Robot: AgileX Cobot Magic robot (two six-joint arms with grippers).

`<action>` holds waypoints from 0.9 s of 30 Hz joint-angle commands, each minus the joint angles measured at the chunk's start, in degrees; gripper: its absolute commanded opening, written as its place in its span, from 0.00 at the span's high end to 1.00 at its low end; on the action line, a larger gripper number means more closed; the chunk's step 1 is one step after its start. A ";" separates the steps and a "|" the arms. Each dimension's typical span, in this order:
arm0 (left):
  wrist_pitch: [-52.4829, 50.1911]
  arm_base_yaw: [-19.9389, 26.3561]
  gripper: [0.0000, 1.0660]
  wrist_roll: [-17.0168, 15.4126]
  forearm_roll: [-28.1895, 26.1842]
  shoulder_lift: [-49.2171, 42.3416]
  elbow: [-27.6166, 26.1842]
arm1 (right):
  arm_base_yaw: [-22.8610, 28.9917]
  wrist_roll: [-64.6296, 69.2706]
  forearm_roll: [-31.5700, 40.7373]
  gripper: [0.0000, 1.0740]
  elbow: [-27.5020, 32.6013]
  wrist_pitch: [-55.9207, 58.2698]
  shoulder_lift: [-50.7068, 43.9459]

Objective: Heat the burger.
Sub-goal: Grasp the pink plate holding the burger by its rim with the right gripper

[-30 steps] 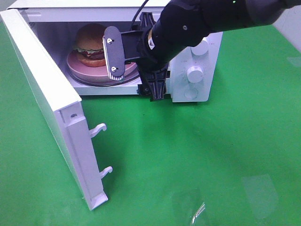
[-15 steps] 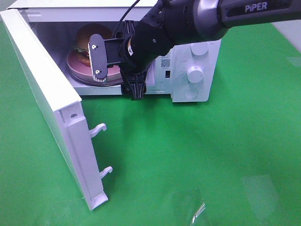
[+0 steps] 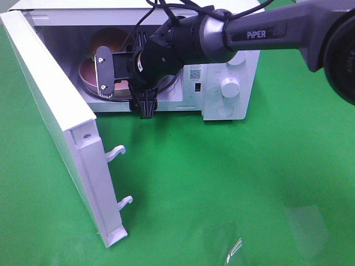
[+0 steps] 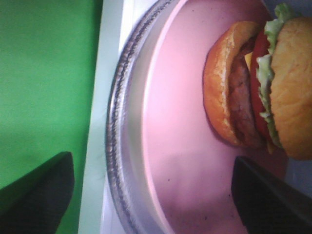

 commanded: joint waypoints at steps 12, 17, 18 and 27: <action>-0.92 0.11 0.08 0.17 -0.17 -0.17 0.29 | -0.06 1.55 2.23 0.26 -6.76 -0.69 6.02; -0.92 0.11 0.08 0.17 -0.17 -0.17 0.29 | -0.06 1.55 3.67 0.29 -7.05 -0.74 6.88; -0.92 0.11 0.08 0.17 -0.17 -0.17 0.29 | -0.06 1.55 5.04 0.30 -7.05 -0.97 7.16; -0.92 0.11 0.08 0.17 -0.17 -0.17 0.29 | 0.06 1.55 8.82 0.61 -7.16 -2.01 7.16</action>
